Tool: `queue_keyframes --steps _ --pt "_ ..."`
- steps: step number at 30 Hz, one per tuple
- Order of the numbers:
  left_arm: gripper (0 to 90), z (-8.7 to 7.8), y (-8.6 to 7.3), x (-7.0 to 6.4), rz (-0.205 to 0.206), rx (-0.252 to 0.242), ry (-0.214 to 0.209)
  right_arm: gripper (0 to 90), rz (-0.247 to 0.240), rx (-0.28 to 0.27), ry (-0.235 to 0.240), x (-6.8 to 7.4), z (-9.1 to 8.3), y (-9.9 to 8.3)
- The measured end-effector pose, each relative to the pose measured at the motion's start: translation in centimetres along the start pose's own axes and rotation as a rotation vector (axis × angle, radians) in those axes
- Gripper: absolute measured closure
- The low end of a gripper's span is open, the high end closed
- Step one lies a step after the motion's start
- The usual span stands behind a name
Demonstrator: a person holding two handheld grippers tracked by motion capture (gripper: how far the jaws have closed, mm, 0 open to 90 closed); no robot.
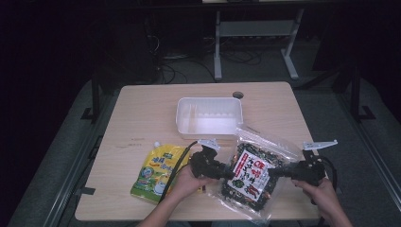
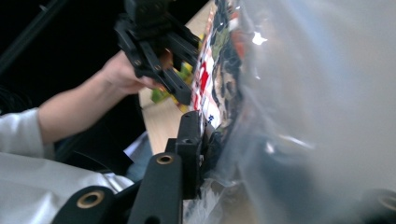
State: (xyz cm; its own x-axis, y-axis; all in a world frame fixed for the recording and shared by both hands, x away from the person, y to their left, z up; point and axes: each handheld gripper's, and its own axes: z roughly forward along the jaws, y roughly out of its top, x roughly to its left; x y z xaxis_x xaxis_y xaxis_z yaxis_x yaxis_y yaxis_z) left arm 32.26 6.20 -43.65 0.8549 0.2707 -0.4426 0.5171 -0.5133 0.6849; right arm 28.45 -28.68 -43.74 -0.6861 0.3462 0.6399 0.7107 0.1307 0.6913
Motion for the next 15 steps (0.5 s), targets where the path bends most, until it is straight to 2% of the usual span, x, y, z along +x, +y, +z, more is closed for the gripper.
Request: queue_keyframes --steps 2,3,5,6,7,12,13,15 --pt "57.5 -0.3 0.0 -0.1 0.004 -0.006 0.004 72.6 0.002 -0.002 -0.001 0.2 0.0 0.2" --pt "54.3 -0.8 0.1 -0.3 0.011 -0.019 0.01 73.9 -0.013 -0.006 -0.007 1.0 -0.2 0.8" --pt "51.0 -1.1 0.1 -0.3 0.014 -0.023 0.017 74.1 -0.016 -0.01 -0.009 1.3 -0.3 1.0" --pt "49.5 -1.7 0.1 -0.5 0.025 -0.025 0.037 74.6 -0.043 -0.016 -0.028 2.2 -0.6 1.5" --pt "49.1 -1.7 0.1 -0.5 0.025 -0.025 0.037 74.6 -0.043 -0.016 -0.028 2.2 -0.6 1.5" --pt "46.5 -3.6 -0.2 -0.9 0.05 -0.023 0.084 75.1 -0.125 -0.04 -0.127 4.6 -1.5 2.8" --pt "45.9 -3.9 -0.4 -1.0 0.054 -0.024 0.09 75.2 -0.142 -0.062 -0.147 5.2 -1.9 3.2" --pt "45.2 -4.6 -0.6 -1.2 0.068 -0.02 0.116 75.2 -0.146 -0.07 -0.152 5.4 -2.0 3.4"
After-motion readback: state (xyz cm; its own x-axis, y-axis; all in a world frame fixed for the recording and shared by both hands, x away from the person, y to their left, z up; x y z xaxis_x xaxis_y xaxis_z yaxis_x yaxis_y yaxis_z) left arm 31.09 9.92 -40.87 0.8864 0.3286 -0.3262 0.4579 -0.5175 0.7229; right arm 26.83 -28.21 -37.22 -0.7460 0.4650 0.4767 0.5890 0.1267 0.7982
